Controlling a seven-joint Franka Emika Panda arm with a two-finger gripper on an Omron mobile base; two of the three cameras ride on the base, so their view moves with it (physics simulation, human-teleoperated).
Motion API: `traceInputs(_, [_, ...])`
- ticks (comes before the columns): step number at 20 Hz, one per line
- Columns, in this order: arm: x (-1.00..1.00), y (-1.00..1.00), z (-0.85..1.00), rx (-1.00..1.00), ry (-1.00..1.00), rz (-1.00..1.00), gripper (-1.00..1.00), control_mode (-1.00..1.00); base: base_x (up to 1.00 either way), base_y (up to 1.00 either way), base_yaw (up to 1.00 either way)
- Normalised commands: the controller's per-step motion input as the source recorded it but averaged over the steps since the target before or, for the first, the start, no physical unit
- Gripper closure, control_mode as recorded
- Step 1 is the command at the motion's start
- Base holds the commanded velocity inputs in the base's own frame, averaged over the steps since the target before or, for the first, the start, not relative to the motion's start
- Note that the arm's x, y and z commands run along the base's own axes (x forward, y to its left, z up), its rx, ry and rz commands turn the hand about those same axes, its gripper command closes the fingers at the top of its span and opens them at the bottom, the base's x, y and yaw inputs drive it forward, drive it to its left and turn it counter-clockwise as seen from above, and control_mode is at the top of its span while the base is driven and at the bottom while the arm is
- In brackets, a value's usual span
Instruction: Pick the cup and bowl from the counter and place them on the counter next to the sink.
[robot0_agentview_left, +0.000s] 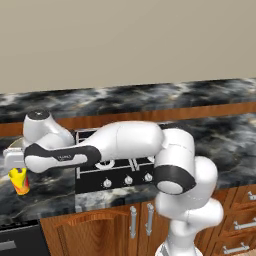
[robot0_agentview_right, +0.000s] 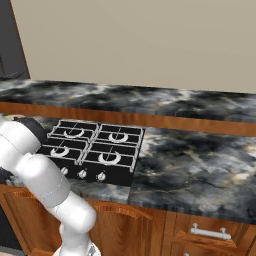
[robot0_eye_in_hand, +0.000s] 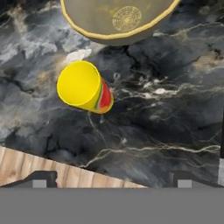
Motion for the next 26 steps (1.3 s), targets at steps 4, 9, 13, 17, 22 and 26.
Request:
traceInputs(4, [0.16,0.17,-0.04,-0.02,0.03,-0.18,-1.0,-1.0,0.0,0.0,0.0])
traceInputs(9, [0.18,0.23,-0.01,-0.01,0.0,-0.24,-1.0,-1.0,0.0,0.0,0.0])
traceInputs(13, [0.23,0.11,0.0,0.0,0.01,-0.16,-1.0,-1.0,0.0,0.0,0.0])
traceInputs(17, [0.36,0.06,-0.03,0.0,0.09,-0.04,-1.0,-1.0,0.0,0.0,0.0])
traceInputs(22, [0.31,-0.04,-0.08,0.0,0.18,0.0,-1.0,-1.0,0.0,0.0,0.0])
traceInputs(26, [0.5,0.0,-0.31,0.0,0.17,0.0,-1.0,-1.0,0.0,0.0,0.0])
